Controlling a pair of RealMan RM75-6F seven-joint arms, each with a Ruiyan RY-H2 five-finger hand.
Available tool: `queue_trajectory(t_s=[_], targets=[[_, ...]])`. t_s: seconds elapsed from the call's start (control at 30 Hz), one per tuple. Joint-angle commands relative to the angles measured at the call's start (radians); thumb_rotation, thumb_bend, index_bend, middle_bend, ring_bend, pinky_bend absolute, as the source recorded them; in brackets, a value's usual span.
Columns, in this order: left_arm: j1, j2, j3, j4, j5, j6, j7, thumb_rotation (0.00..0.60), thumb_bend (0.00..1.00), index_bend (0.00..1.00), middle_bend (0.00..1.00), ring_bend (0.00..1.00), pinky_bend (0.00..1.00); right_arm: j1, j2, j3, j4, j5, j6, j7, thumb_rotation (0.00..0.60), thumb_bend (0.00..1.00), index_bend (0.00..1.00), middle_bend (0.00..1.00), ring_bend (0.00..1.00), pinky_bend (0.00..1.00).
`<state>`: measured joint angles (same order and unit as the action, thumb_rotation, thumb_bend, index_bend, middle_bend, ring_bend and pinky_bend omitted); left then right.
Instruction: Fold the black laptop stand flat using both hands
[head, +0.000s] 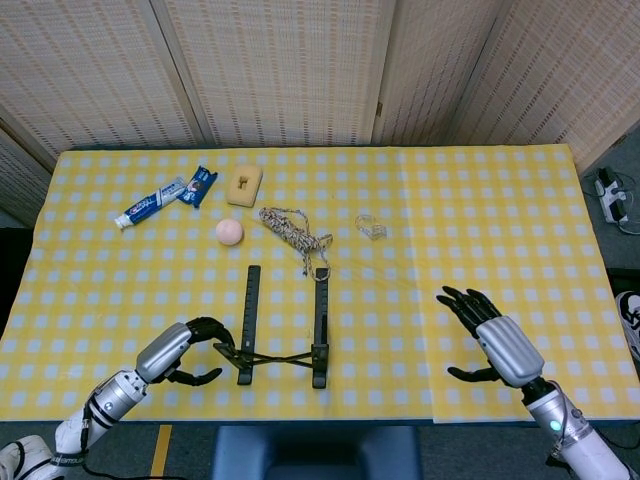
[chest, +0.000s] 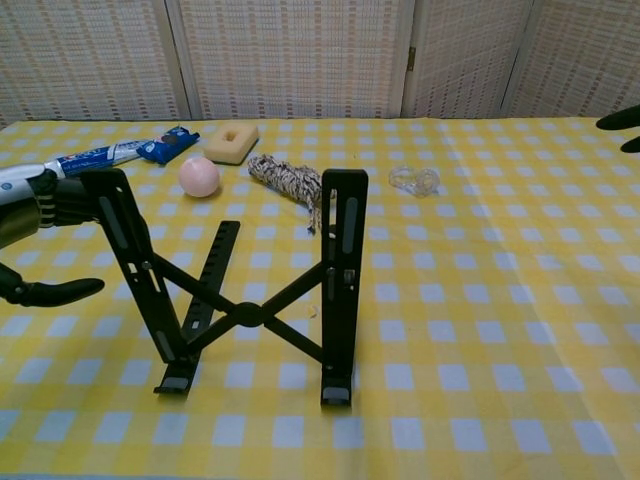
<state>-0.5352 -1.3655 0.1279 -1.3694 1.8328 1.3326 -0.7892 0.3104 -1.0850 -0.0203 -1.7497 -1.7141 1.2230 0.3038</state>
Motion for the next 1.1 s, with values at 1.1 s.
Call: queue_trajectory(t_s=[1.1], targets=[[0.009,0.038,0.022,-0.087,-0.031,-0.006,0.123,0.600,0.38,0.46,0.43,0.38,0.25,0.481,-0.447,-0.084,0.327,-0.079,-0.160,1.177,0.600,0.18,0.00,0.12,0.17,0.00]])
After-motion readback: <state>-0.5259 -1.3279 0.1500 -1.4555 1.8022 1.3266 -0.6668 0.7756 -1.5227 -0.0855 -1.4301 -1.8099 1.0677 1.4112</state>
